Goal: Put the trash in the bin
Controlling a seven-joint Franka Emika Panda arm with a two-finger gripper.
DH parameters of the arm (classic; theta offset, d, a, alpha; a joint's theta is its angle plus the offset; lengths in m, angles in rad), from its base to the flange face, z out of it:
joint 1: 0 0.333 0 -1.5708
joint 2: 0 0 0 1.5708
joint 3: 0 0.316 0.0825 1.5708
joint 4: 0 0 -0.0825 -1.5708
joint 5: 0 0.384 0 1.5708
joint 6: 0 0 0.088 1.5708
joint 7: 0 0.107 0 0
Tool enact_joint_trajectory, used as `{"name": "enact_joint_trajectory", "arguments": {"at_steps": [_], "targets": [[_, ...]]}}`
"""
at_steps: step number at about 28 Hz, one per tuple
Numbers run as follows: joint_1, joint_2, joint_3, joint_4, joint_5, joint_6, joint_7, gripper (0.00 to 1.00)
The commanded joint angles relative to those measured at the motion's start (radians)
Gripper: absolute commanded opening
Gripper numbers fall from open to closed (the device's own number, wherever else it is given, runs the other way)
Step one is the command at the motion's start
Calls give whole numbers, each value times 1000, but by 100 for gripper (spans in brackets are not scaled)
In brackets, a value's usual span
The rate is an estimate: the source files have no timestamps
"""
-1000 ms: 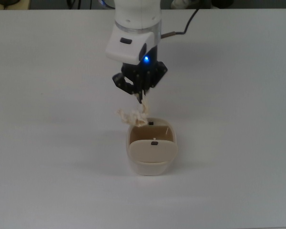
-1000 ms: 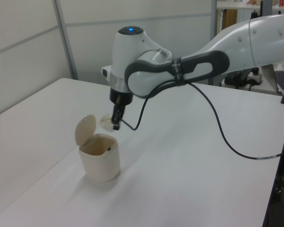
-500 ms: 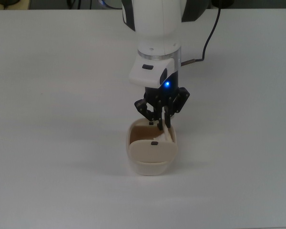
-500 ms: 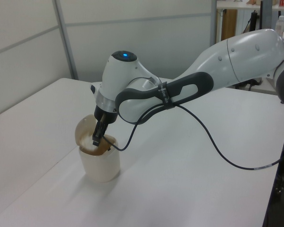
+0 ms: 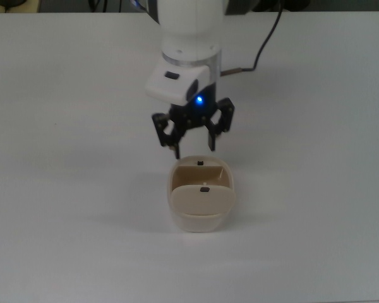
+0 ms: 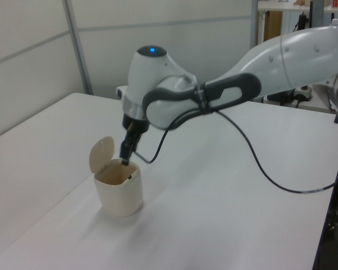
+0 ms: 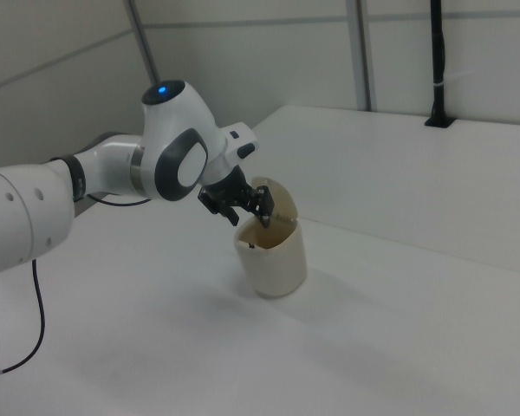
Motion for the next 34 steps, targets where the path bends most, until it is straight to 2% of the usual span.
{"name": "enact_joint_trajectory", "arguments": {"at_steps": [1,8,12,17,18,20,34], "targets": [[1,-100,-49,-12,22,-218,12,100],[-4,-219,-124,5,67,-457,12,100],[-4,-288,-166,19,72,-566,9,100],[-4,-330,-212,28,58,-648,2,100],[-4,-336,-238,30,58,-660,2,100],[-2,-336,-253,34,58,-660,14,100],[3,-336,-242,37,70,-691,95,100]]}}
